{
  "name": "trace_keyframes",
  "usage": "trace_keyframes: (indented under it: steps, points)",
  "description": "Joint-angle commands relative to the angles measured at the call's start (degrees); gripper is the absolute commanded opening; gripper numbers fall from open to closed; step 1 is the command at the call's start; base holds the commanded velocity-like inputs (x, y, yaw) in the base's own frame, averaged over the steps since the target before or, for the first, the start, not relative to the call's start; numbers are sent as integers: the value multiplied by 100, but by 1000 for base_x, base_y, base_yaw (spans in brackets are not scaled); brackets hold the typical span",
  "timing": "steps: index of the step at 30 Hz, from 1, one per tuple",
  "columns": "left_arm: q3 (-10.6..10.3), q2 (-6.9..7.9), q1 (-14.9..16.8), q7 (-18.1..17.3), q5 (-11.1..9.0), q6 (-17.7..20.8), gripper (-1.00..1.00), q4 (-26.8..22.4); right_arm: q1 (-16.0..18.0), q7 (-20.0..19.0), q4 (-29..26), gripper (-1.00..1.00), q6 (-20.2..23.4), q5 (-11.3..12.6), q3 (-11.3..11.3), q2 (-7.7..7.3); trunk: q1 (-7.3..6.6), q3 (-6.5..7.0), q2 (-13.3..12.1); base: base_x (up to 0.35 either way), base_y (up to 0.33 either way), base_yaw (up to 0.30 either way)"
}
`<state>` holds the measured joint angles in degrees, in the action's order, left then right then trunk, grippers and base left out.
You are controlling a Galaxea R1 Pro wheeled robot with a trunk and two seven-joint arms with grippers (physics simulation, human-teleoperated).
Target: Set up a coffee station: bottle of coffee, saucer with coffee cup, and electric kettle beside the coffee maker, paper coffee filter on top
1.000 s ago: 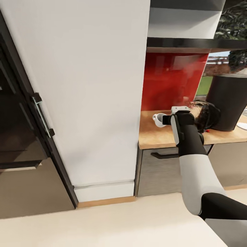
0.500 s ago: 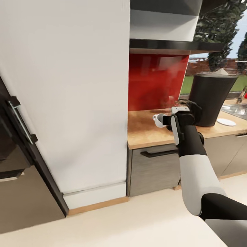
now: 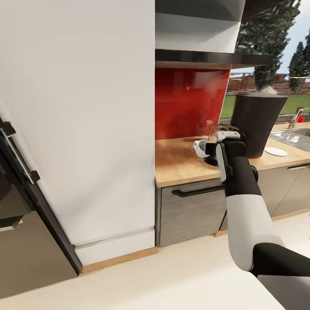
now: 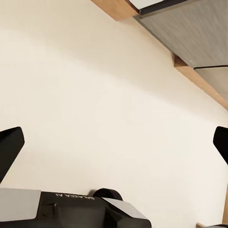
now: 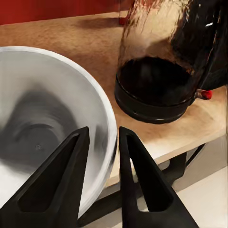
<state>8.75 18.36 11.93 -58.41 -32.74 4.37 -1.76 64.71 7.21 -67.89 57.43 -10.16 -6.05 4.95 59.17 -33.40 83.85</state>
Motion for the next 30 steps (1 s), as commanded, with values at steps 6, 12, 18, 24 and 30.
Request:
trace_keyframes:
  steps: [6, 12, 18, 24, 30]
  points:
    - [45, 1, 2, -28, 23, 46, 100, 0, -1, -17, -119, -100, 23, -30, -11, 6, 0, 8, 3, 0, 0, -158]
    - [47, 1, 2, -23, 23, 46, 100, 0, -34, -17, -135, -100, 22, -30, -11, 6, 0, 24, 3, 0, 75, -148]
    - [46, 1, 2, -22, 23, 46, 100, 0, -77, -17, -137, -100, 22, -30, -11, 6, 0, 26, 3, 0, 114, -27]
    - [46, 1, 2, -22, 23, 46, 100, 0, -89, -17, -143, -100, 22, -38, -19, -11, 0, 35, 3, 0, 5, -206]
    - [47, 1, 2, -22, 23, 46, 100, 0, -90, -17, -146, -100, 22, -45, -33, -48, 0, 47, 3, 0, 0, -242]
